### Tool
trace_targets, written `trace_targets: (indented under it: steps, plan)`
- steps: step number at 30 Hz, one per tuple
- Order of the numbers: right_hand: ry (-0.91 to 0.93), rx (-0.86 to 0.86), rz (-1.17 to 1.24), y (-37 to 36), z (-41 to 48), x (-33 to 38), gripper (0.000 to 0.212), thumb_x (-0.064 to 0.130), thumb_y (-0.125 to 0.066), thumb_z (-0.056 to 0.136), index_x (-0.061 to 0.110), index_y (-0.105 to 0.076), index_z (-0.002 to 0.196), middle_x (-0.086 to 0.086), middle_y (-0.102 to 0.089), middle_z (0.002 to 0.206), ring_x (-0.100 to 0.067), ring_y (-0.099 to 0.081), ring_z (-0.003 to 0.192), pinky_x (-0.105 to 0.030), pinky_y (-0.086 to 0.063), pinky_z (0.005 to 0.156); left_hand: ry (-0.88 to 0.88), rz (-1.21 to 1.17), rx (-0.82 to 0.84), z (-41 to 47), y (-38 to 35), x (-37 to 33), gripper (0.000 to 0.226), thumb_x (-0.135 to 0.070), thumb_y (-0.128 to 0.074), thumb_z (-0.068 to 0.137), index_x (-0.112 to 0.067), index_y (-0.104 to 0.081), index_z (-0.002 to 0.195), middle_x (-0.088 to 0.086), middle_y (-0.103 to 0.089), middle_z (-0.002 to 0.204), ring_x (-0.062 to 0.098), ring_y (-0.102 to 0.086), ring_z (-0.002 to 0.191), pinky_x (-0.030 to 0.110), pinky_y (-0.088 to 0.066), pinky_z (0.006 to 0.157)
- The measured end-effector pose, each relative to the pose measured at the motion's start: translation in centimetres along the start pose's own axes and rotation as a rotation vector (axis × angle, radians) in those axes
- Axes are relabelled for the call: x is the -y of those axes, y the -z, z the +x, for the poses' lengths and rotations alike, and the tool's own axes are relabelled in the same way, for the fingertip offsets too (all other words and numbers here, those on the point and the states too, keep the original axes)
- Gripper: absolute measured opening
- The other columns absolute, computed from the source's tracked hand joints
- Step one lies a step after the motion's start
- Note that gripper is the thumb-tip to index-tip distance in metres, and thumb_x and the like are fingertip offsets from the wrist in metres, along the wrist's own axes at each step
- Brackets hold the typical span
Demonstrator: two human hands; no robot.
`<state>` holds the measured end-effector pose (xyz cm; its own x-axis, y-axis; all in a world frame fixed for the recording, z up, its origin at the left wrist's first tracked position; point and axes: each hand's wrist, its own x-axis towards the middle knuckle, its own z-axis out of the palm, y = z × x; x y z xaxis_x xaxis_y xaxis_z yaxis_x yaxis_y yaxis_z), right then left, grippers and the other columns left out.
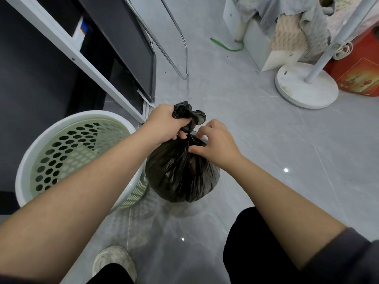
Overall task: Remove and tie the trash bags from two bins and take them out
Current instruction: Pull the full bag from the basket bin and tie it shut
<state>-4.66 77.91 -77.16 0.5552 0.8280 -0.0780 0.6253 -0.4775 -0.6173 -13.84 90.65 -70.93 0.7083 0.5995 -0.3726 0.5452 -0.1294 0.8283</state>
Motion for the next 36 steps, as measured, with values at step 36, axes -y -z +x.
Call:
trace_targets:
  steps: [36]
  plan:
    - [-0.051,0.167,0.141,0.1,-1.0,2.9,0.033,0.03,-0.041,0.098,0.007,-0.057,0.08,0.002,-0.053,0.065,-0.02,-0.053,0.071,-0.036,-0.04,0.08,0.051,-0.083,0.011,0.9,2.3,0.1,0.025,-0.018,-0.061,0.089,-0.012,-0.054,0.066,0.003,-0.047,0.058,0.011,-0.039,0.044,0.017,-0.03,0.037]
